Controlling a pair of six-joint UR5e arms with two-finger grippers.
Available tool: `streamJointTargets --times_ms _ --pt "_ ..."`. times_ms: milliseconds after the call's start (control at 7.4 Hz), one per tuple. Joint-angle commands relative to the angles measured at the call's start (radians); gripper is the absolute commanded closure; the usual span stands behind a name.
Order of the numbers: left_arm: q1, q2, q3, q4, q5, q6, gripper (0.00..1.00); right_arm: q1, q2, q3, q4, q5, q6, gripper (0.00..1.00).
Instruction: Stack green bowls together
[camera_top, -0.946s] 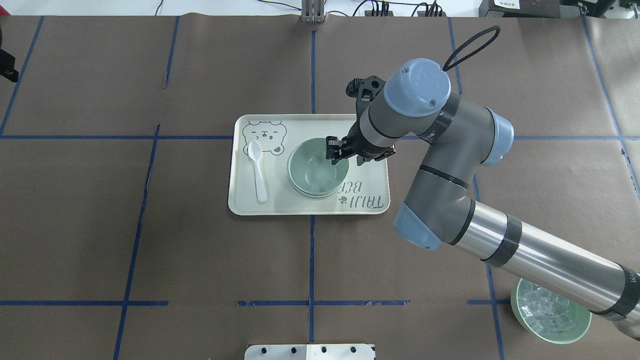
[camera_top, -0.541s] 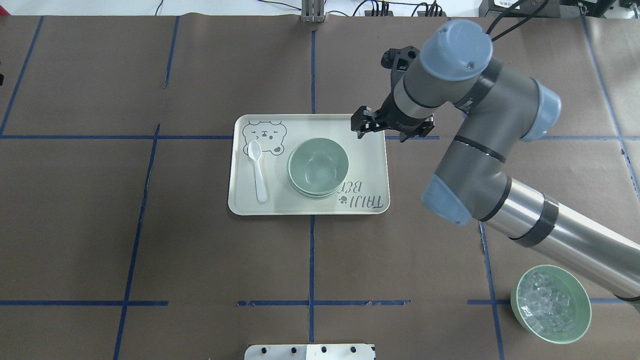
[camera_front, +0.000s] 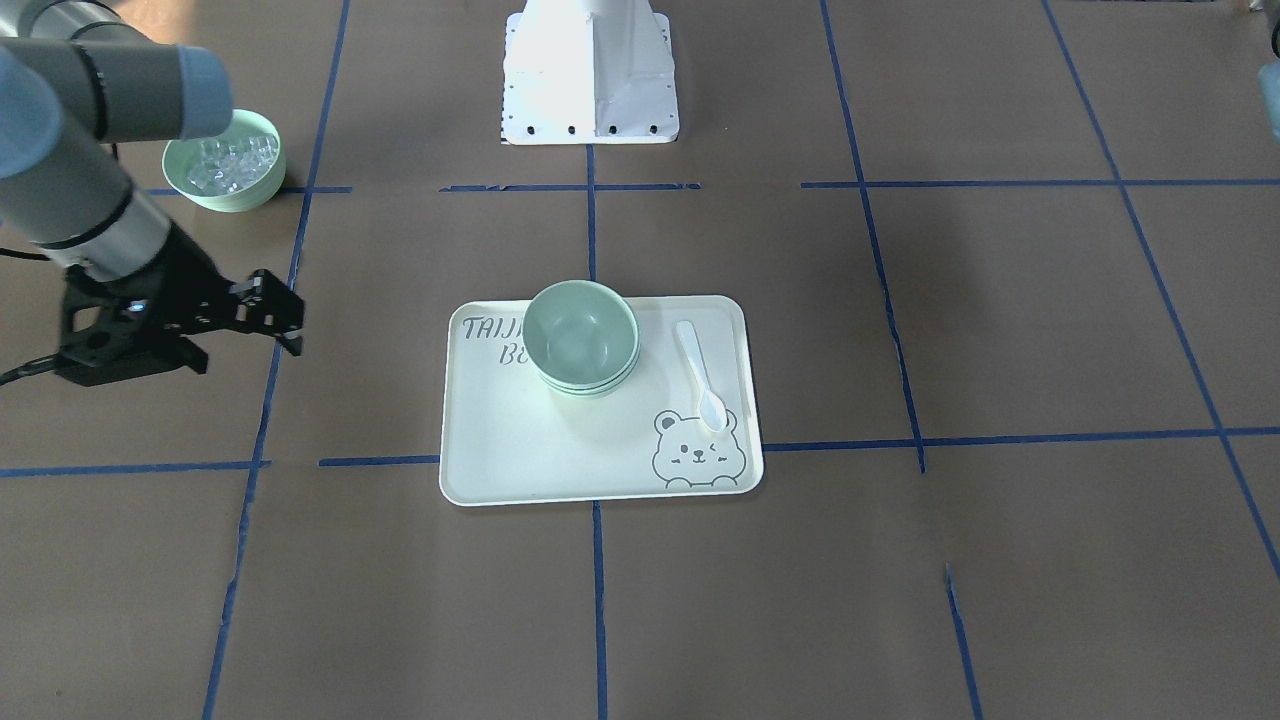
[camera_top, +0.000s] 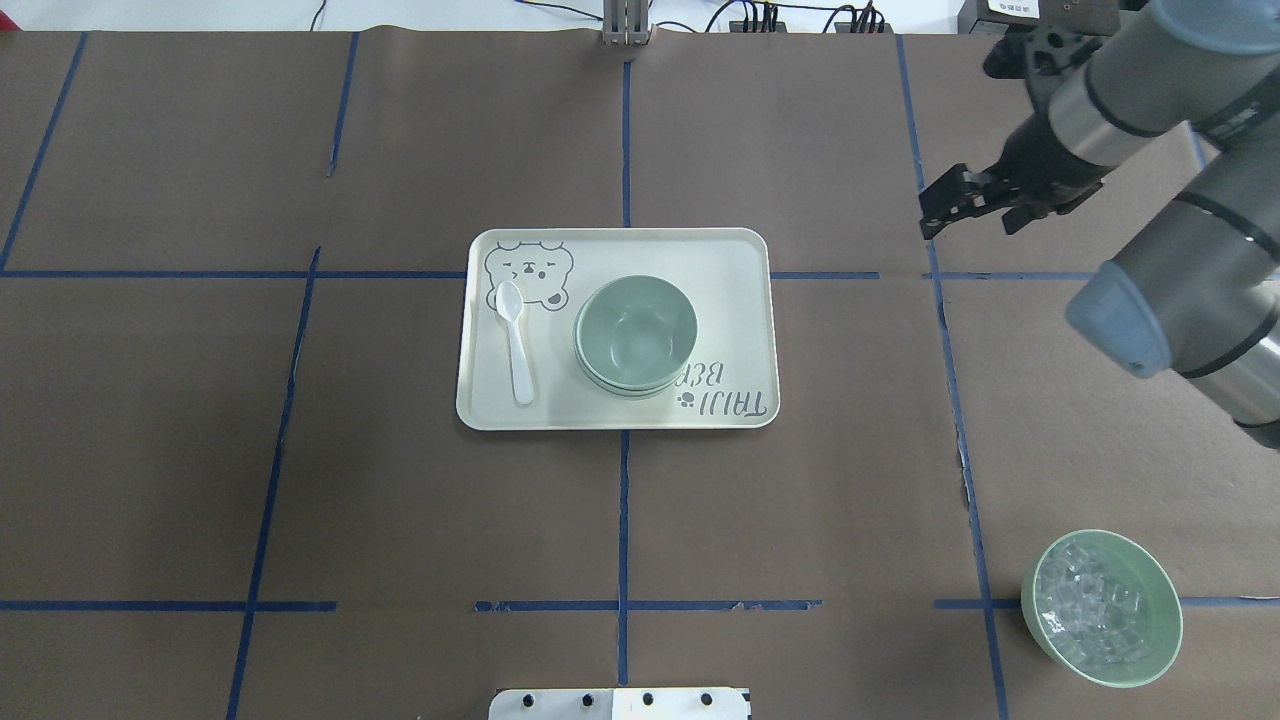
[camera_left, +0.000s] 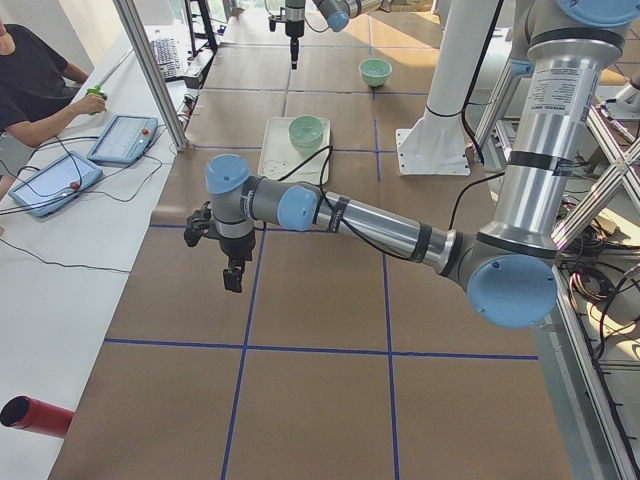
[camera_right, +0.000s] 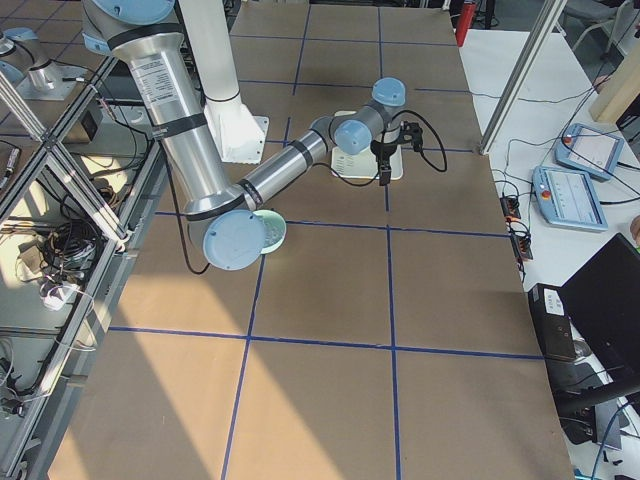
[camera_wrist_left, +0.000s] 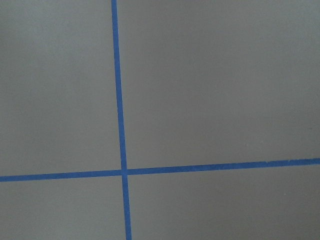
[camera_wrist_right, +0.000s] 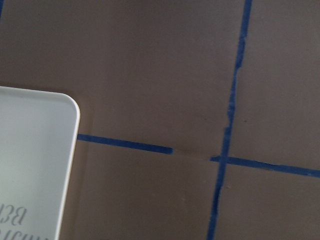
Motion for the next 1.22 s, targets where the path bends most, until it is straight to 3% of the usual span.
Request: streamJointTargets --times_ms 0,405,676,1081 --pt "-0.023 0.082 0.070 -0.004 -0.111 0.117 0.00 0.185 -0.198 -0.006 0.001 0.059 -0.382 0.00" --pt "-0.047 0.127 0.078 -0.002 -0.115 0.145 0.00 0.332 -0.370 -0.039 0.012 0.072 -0.471 0.00" --pt "-0.068 0.126 0.072 0.004 -0.112 0.144 0.00 0.396 -0.354 -0.093 0.014 0.124 -0.489 0.00" --pt "-0.121 0.152 0.063 0.004 -0.106 0.142 0.00 0.433 -0.366 -0.157 0.014 0.116 -0.486 0.00"
